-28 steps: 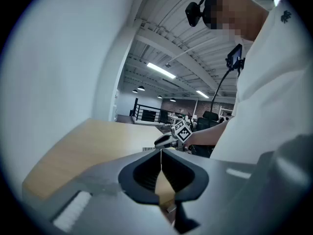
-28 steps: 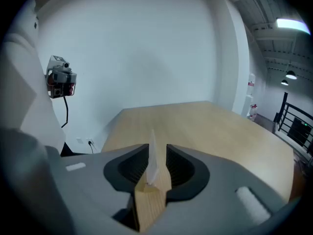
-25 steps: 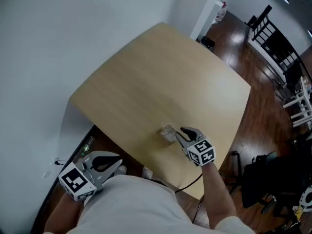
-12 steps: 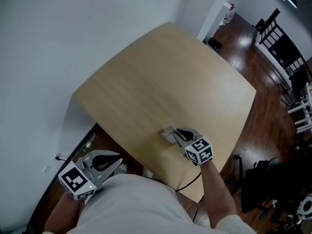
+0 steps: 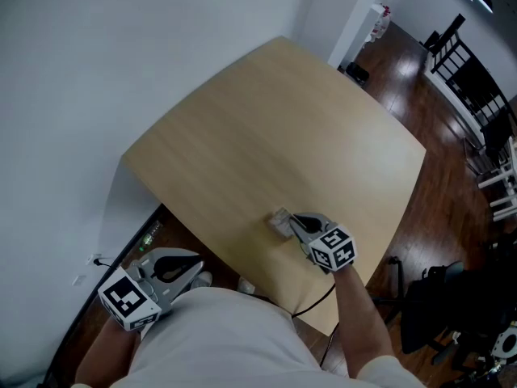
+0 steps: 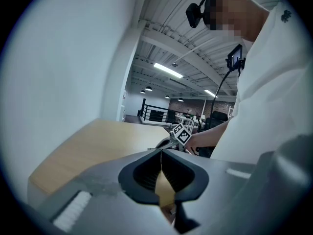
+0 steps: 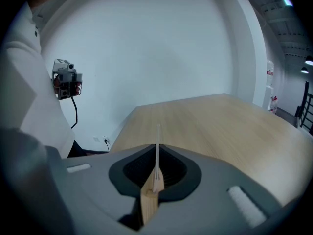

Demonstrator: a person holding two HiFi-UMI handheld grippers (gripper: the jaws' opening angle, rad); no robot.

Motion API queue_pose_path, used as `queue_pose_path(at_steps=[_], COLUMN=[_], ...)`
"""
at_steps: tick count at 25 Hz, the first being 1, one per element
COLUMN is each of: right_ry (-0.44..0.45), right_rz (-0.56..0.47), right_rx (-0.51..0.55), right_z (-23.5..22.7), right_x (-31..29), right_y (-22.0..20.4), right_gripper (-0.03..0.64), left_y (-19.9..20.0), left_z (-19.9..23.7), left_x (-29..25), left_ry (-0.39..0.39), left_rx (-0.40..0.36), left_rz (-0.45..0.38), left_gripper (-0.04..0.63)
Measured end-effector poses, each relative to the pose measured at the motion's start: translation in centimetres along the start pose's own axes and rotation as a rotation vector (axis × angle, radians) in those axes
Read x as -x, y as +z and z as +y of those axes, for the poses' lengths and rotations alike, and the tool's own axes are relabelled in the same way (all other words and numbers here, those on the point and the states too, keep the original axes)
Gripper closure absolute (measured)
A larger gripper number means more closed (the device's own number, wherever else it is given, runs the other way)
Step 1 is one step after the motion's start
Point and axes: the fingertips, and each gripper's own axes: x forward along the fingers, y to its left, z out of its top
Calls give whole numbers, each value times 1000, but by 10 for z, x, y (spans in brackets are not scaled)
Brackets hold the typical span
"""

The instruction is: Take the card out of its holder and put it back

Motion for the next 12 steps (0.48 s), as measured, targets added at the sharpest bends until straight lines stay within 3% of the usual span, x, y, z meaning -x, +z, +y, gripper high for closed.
queue_pose_path(at_steps=[12], right_ry=[26], right_rz=[9], right_rx=[1], right_z=[2], right_x=[3], right_y=[5], right_gripper=[595], left_y=[1], left_z=[1], left_x=[4], left_ry=[-1], left_rx=[1], left_rz=[-13], left_gripper=[586])
